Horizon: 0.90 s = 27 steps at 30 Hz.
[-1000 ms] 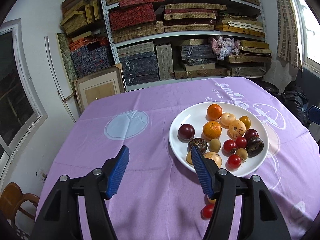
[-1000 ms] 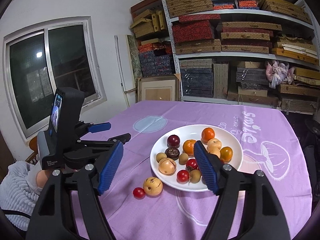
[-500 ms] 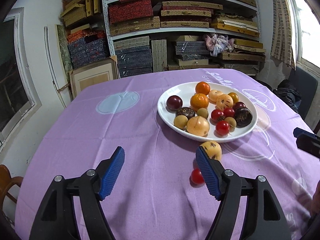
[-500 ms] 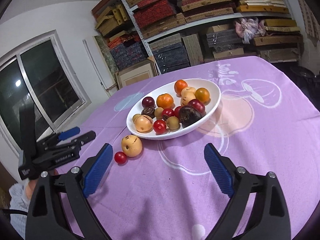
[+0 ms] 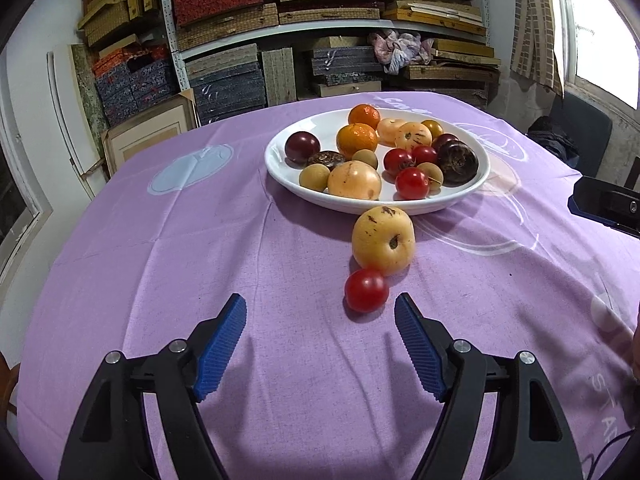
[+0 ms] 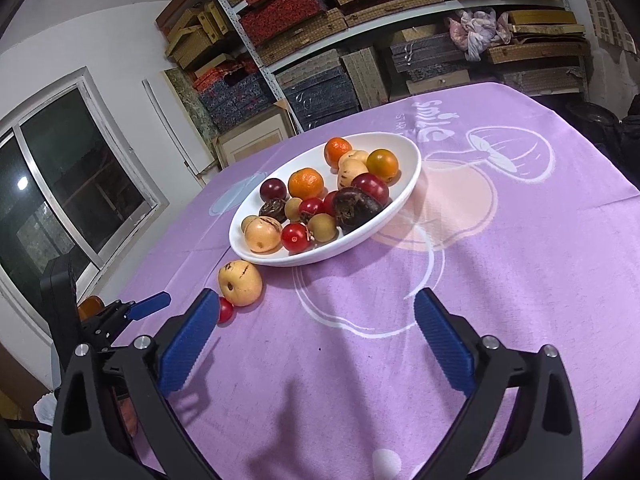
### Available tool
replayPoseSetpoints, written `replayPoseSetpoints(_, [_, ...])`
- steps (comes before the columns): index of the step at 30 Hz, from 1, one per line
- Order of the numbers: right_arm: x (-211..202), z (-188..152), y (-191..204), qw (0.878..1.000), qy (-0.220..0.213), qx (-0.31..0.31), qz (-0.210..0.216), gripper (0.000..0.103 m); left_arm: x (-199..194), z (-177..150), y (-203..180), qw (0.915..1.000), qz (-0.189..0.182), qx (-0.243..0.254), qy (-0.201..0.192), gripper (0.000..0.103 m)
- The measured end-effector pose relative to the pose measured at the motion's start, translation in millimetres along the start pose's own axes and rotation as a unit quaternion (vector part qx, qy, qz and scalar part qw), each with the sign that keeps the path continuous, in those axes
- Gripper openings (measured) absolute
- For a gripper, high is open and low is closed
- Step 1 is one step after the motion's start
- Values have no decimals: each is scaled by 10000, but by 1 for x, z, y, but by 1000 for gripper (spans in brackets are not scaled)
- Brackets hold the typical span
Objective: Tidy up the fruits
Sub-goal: 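Move both open tools back toward the last two fruits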
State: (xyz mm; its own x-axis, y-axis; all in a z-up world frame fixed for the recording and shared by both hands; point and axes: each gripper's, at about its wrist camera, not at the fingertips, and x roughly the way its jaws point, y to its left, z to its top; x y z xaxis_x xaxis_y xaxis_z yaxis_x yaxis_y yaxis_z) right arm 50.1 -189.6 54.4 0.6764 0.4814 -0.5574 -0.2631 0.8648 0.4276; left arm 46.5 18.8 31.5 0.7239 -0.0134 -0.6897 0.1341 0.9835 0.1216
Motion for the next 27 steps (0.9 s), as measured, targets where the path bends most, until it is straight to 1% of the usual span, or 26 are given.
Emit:
replayPoseSetpoints(4, [2, -1, 1, 10000, 68, 10, 3, 96, 9, 6, -4, 9999, -119, 74, 25, 77])
replayPoseSetpoints(8, [4, -1, 0, 9999, 146, 63, 4, 97, 17, 11, -9, 9996, -127, 225, 78, 77])
replayPoseSetpoints(11, [4, -2, 1, 9999, 140, 51, 14, 97, 20, 13, -8, 9994, -270, 182, 114, 75])
replayPoseSetpoints(12, [5, -2, 1, 9999, 152, 38, 13, 97, 22, 13, -7, 9993, -314, 153, 131, 68])
replayPoseSetpoints(13, [6, -3, 2, 9999, 167, 24, 15, 97, 24, 13, -6, 9991, -367, 127, 189, 57])
replayPoseSetpoints(14, [6, -3, 3, 9998, 184, 13, 17, 98, 28, 14, -5, 9986, -440, 97, 279, 51])
replayPoseSetpoints(15, [7, -3, 3, 9998, 203, -3, 15, 98, 31, 14, -4, 9980, -521, 56, 351, 44])
replayPoseSetpoints(16, [7, -4, 4, 9998, 216, -21, 14, 98, 33, 14, -3, 9977, -558, 18, 388, 42])
replayPoseSetpoints(19, [8, -4, 4, 9998, 215, -37, 23, 98, 32, 13, -1, 9974, -618, -16, 372, 42])
replayPoseSetpoints(27, [11, -7, 8, 9994, 309, -162, 27, 98, 42, 16, -4, 9955, -790, -19, 526, 42])
